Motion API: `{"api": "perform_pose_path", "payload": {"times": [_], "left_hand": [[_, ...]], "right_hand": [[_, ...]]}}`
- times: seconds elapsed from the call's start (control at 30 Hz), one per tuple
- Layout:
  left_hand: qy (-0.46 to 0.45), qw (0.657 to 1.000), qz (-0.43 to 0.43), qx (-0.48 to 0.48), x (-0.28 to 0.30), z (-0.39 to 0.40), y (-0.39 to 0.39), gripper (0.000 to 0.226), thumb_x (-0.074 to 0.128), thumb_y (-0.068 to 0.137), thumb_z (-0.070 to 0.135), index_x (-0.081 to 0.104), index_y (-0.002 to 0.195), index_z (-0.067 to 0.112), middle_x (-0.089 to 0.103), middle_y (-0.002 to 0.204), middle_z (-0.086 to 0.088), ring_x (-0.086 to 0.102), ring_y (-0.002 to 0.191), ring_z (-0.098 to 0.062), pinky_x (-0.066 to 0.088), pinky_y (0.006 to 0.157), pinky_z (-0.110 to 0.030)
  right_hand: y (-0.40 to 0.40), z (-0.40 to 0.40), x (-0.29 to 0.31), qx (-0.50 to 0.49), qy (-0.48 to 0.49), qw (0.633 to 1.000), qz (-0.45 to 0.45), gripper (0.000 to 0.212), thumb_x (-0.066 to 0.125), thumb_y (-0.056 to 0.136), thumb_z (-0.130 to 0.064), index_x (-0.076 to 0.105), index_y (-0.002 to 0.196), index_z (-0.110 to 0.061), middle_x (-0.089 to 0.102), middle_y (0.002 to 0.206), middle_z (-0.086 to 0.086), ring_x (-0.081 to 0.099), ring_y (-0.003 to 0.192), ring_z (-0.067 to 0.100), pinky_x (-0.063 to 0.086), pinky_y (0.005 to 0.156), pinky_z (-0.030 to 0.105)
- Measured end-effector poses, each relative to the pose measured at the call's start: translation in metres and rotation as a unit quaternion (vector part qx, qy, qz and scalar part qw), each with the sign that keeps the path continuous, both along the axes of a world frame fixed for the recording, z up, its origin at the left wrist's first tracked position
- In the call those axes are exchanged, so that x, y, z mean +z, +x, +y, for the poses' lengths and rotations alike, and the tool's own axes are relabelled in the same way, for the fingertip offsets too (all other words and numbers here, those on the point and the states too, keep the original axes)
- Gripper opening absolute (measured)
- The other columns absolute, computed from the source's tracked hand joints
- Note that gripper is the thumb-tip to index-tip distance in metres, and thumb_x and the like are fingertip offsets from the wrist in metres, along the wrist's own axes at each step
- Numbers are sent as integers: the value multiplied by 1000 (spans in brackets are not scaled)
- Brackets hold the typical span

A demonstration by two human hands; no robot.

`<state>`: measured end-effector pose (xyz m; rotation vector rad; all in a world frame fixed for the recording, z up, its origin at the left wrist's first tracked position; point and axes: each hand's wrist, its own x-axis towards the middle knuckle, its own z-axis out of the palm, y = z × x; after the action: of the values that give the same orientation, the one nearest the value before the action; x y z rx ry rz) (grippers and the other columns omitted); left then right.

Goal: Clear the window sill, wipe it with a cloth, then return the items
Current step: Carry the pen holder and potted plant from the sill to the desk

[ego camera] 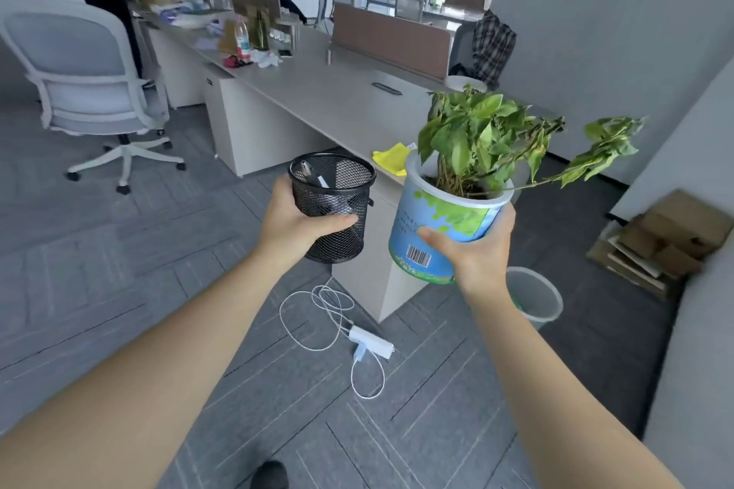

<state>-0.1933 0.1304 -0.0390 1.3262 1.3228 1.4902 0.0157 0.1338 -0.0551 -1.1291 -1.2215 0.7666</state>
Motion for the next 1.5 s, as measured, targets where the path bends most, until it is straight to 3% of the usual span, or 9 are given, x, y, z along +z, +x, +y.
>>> {"api": "perform_pose_path", "payload": {"times": [0.1,0.27,0.5,0.67,0.87,1.03,1.2,1.3,1.5], "left_hand": [[11,1000,3,-16,0,64,-27,71,81,39,16,53,103,6,65,104,-14,64,95,-22,53,85,-34],[5,1000,-1,-23,5,169,-69,55,80,49,1,48,85,28,60,89,8,61,69,12,49,63,-4],[-16,999,-4,-31,-1,285,-106,79,79,39,16,48,111,7,62,115,-13,60,102,-22,49,91,-37],[-38,998,20,-41,-22,379,-121,92,81,31,31,49,113,4,62,116,-16,60,107,-26,49,95,-49],[-67,996,33,-51,-57,507,-125,90,87,30,38,49,108,12,63,115,-14,60,106,-28,49,93,-54],[-80,996,32,-38,-71,594,-120,84,83,32,35,47,105,13,61,111,-5,59,105,-23,47,95,-45],[-90,992,51,-74,-98,681,-120,85,82,33,36,48,107,11,63,111,-10,61,104,-25,48,95,-51],[-110,986,76,-97,-116,731,-120,73,82,32,33,50,98,24,63,102,-2,61,101,-23,48,94,-48],[-128,975,104,-150,-151,819,-120,83,75,28,39,40,99,16,58,100,-4,59,97,-24,47,89,-36]], "right_hand": [[-26,58,4,-17,-6,1000,-1,73,85,48,-7,41,100,-30,56,93,-17,61,79,-9,56,79,28],[-70,151,14,-56,-15,998,12,69,82,44,-19,41,99,-30,56,92,-18,59,85,1,53,85,38],[-106,261,3,-75,-35,997,6,73,85,56,-2,35,107,-15,54,98,-9,58,89,8,52,73,18],[-120,346,-18,-84,-58,995,0,74,86,55,-2,36,109,-11,55,104,0,57,98,18,52,83,33],[-121,463,-43,-83,-66,994,6,74,83,56,3,32,107,-15,49,95,-16,54,89,-1,50,68,6],[-123,549,-65,-102,-106,989,3,75,85,53,0,34,106,-15,53,101,-5,56,101,18,51,86,32],[-131,617,-91,-137,-124,983,-2,72,85,54,1,34,103,-13,52,95,-11,57,88,8,52,60,15],[-140,660,-111,-173,-136,975,-7,73,85,53,0,33,103,-15,48,95,-16,54,95,14,49,74,18],[-155,732,-146,-277,-155,948,-7,75,87,52,-6,30,101,-14,48,107,2,51,101,17,48,90,31]]}}
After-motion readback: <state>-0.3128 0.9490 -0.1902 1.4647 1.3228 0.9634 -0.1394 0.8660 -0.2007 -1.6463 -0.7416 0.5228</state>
